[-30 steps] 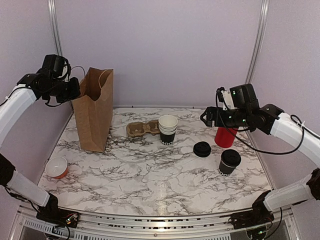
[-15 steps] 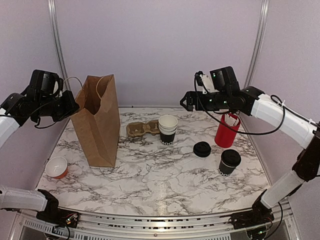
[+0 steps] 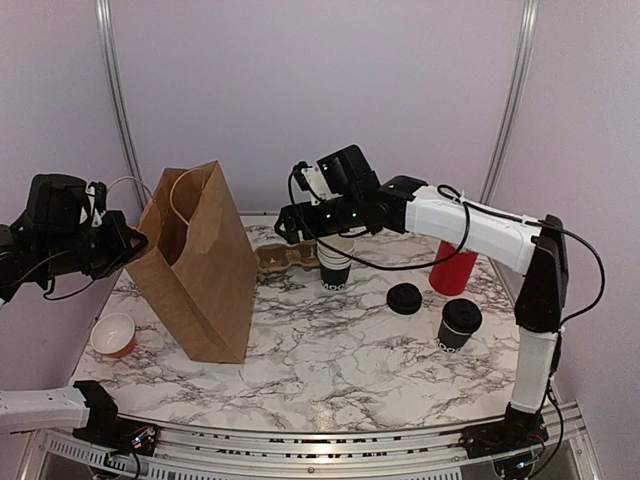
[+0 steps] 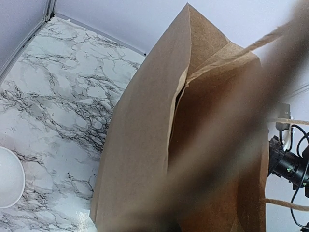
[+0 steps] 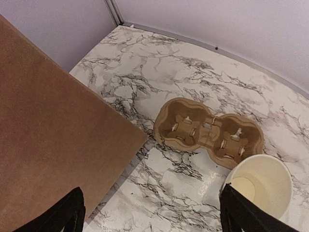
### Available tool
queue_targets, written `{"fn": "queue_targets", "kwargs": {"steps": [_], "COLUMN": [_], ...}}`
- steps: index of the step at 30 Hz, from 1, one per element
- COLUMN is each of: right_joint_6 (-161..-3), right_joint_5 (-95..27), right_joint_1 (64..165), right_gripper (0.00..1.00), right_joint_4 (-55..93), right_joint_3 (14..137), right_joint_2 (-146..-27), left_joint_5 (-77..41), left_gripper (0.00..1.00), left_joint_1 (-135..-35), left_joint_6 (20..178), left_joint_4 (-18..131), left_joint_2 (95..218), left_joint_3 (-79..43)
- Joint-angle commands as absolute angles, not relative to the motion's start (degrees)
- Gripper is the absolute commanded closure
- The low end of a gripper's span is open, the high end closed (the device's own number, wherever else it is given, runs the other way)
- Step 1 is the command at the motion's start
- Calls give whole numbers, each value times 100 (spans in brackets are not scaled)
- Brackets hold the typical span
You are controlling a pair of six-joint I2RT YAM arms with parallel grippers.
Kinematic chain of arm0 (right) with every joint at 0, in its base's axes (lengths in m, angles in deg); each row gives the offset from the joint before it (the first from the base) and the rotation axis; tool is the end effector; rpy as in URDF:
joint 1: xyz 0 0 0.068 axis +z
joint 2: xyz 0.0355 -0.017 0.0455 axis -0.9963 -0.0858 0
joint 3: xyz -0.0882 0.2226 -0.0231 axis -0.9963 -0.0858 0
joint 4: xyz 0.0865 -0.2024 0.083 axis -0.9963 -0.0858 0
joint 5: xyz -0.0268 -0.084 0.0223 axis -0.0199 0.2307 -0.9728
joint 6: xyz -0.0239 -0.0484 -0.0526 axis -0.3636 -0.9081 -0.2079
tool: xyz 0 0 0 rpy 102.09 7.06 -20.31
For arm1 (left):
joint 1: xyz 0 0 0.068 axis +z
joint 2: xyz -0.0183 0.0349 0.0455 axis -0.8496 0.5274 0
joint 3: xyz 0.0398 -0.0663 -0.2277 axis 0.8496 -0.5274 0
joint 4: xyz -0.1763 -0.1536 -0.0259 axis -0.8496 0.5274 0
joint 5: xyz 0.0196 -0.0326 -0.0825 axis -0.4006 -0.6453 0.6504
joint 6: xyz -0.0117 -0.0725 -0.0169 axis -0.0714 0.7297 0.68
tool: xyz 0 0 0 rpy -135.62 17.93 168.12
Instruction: Pack the takeout coffee
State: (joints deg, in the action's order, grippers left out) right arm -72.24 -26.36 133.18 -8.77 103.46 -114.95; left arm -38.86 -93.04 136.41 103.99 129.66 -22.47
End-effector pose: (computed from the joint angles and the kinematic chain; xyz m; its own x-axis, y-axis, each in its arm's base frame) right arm 0.2881 0.3216 0.2947 -0.5671 -0.2063 -0.7974 -0.6107 0.7549 0.2390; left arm 0.1508 -0.0883 0.3523 -0.5444 -0.5199 -0.6582 -0.0157 0.7909 -0.6117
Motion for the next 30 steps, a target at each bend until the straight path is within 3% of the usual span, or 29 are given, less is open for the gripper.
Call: {"fn": "queue_targets", "kwargs": {"steps": [1,6,11,22,30], "right_joint_6": [-7079,-6951,-6797,-6459,-6563], "right_joint_5": [-2530,-2431,-2229,-1826,-1782], "right_joint_1": [13605,13676,13656,13368,13367], "right_gripper": [6,7,7,7,11], "right_joint_4": [-758,-937,-783,-437,-257], "right_joint_3": [11254,12513,12880,12721,12997], "right_joint_2": [-12368,-13608,-14202,-14568,-15040], "left_joint_5": [-4425,-4472,-4389,-4772,-5052], "left_gripper": [100,100,100,71,62], "left_joint_1": [-9359,-9354,-9359,-9359,-9359], "left_joint_6": [13683,13618,13551,13215,13044], "left_joint_4": [10968,11128,11072,11031,11031], "left_joint_2": [12545,12221,12088,12110,12114], "left_joint_3": [-2127,-2151,-2471,-2492,-2289]}}
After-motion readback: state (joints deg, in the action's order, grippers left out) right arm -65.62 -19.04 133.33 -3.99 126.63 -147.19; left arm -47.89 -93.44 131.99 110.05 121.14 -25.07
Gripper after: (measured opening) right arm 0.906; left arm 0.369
